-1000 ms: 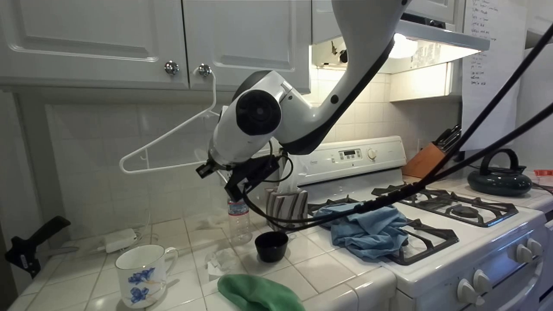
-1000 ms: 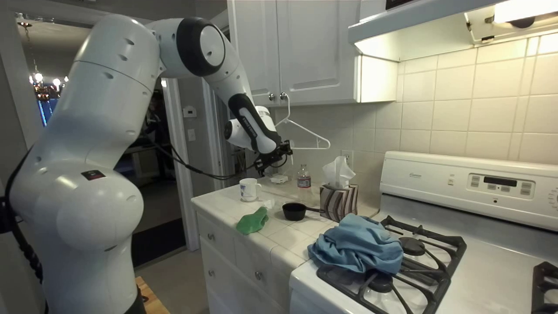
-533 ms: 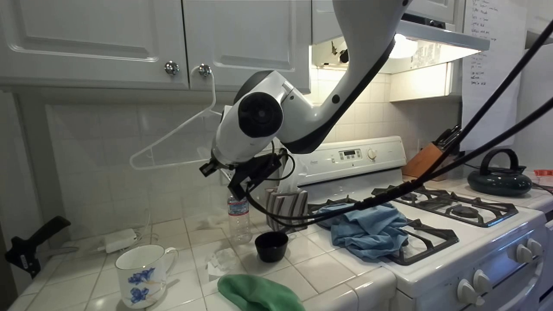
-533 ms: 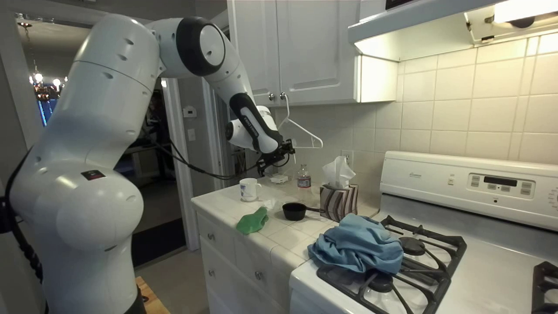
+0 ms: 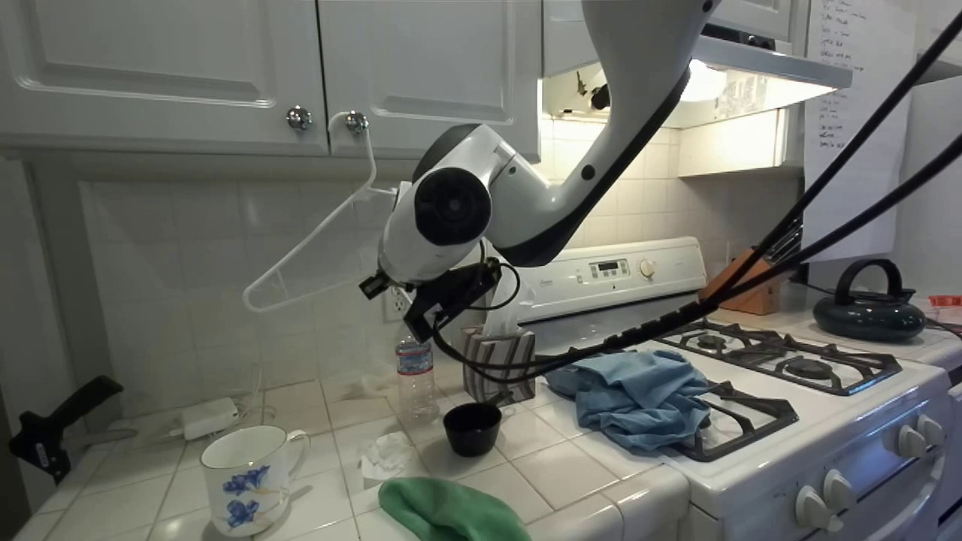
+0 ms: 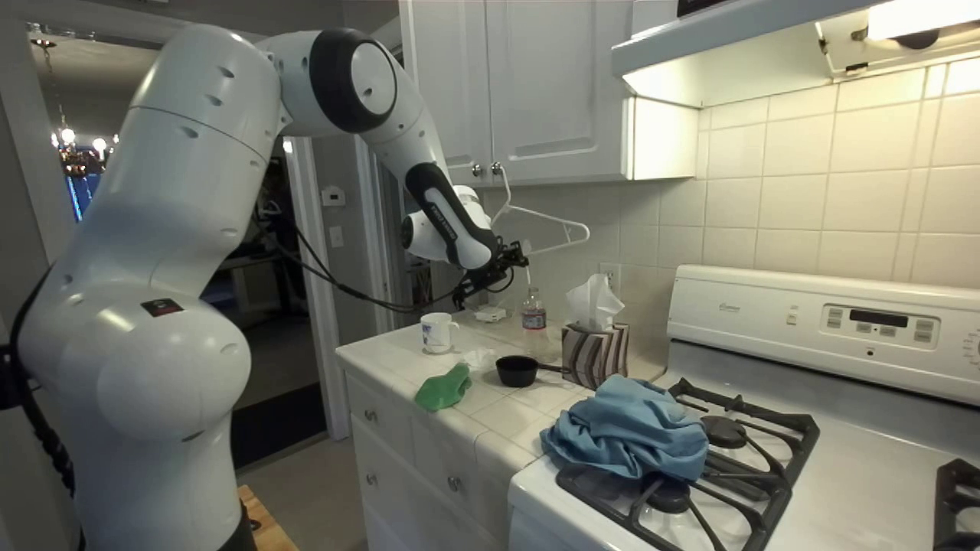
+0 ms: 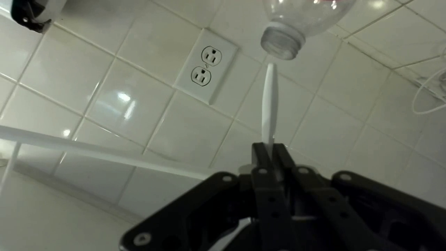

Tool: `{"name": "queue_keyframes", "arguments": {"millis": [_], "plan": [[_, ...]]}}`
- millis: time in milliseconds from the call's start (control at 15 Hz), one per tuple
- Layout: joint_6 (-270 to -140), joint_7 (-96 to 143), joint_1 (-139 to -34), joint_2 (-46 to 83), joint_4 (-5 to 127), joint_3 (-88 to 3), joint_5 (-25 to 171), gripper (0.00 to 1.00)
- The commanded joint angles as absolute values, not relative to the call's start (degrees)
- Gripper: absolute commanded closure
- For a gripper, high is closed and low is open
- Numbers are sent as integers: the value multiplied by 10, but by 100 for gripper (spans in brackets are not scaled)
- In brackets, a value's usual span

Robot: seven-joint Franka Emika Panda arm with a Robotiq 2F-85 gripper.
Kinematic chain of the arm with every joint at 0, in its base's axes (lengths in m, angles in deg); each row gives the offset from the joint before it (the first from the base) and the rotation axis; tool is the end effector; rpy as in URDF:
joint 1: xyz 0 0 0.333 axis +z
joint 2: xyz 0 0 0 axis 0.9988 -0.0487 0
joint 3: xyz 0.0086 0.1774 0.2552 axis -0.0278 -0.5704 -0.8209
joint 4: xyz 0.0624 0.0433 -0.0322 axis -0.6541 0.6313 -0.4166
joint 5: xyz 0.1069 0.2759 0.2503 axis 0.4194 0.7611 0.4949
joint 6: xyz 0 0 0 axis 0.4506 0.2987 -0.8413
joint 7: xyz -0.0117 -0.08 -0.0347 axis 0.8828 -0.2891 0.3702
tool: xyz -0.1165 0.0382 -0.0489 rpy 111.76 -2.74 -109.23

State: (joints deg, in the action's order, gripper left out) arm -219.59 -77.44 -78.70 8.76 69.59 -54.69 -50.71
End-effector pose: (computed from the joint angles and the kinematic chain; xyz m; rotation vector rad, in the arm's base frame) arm 0.6586 0.1909 0.3160 2.2202 0.4028 1.5703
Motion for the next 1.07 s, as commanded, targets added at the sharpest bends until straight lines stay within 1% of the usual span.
{"name": "queue_keyframes", "arguments": {"millis": [0,1000], "plan": [[-2178,-798,-789,105,715,-546,-523,98],[-2185,-854,-792,94,704,-552,-578,98]]}}
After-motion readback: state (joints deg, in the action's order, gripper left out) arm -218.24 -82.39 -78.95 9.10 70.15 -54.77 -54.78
